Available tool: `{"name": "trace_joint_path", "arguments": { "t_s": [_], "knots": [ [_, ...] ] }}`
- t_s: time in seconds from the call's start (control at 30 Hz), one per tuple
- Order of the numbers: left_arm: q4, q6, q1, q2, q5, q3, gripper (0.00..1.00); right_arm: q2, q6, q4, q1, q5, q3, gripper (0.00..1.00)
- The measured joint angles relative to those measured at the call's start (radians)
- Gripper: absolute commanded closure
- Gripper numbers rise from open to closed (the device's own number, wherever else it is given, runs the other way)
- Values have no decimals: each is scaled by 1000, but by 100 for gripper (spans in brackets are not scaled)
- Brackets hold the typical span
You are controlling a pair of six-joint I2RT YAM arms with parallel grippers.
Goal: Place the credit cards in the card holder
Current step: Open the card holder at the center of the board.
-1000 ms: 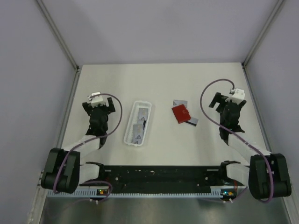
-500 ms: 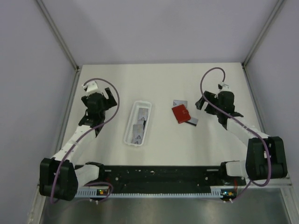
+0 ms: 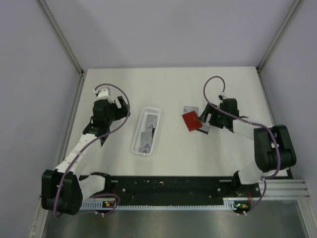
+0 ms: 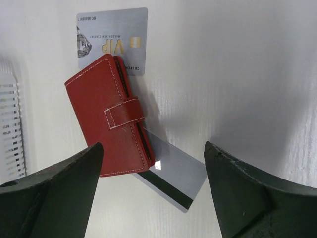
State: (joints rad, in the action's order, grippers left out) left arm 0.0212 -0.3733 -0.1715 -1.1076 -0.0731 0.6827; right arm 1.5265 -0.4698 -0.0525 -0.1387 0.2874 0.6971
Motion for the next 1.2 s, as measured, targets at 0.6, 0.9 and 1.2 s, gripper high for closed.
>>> {"name": "trace_joint_path", "arguments": {
  "t_s": [0.6, 0.9, 1.2],
  "knots": [
    [0, -3, -25, 0, 156, 0, 10, 146, 11, -37, -38, 83, 104, 43],
    [0, 1, -53, 0, 171, 0, 10, 203, 37, 16, -62, 127, 156, 83],
    [0, 0, -80, 0, 202, 0, 10, 183, 40, 22, -63, 172, 153, 100]
  ]
}}
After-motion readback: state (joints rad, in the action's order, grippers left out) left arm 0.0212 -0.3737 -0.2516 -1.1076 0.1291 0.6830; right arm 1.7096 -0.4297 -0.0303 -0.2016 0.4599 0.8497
